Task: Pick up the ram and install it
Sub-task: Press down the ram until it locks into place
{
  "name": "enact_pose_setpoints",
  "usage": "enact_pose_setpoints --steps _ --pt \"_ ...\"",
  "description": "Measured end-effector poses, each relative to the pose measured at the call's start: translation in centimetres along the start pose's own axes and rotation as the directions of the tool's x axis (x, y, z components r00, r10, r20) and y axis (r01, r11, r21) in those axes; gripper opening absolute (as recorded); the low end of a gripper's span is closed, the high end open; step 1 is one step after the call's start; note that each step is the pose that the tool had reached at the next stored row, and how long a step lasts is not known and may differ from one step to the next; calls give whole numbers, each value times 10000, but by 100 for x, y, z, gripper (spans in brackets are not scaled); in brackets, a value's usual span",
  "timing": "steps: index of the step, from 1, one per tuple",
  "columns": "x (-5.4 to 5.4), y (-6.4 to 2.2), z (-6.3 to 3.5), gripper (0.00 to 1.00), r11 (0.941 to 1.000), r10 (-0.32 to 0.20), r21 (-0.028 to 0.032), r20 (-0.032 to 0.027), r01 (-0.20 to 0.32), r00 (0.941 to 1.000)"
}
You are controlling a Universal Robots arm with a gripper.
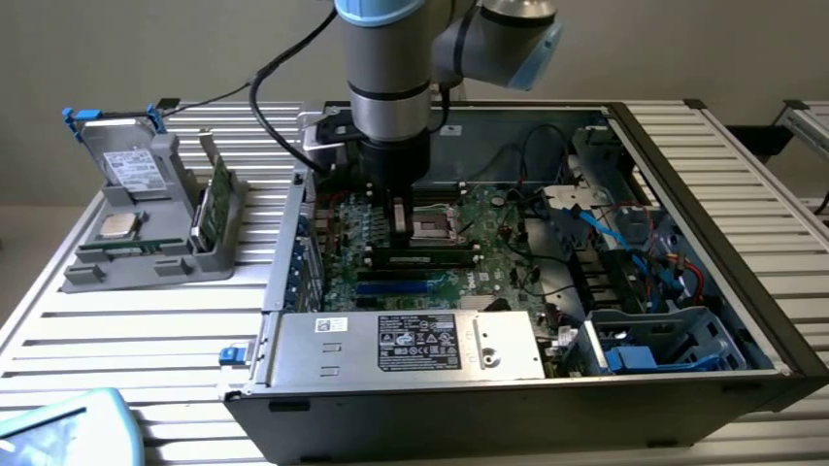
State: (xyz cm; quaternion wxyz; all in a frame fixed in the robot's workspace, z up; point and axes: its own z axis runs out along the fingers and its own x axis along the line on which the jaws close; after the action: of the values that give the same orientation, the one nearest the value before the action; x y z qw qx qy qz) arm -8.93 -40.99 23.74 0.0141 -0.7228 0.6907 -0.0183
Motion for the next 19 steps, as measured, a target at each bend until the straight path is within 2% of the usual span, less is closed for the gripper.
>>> enact_pose_setpoints --steps 19 --pt "3 5 98 10 10000 -1 -2 -2 1 10000"
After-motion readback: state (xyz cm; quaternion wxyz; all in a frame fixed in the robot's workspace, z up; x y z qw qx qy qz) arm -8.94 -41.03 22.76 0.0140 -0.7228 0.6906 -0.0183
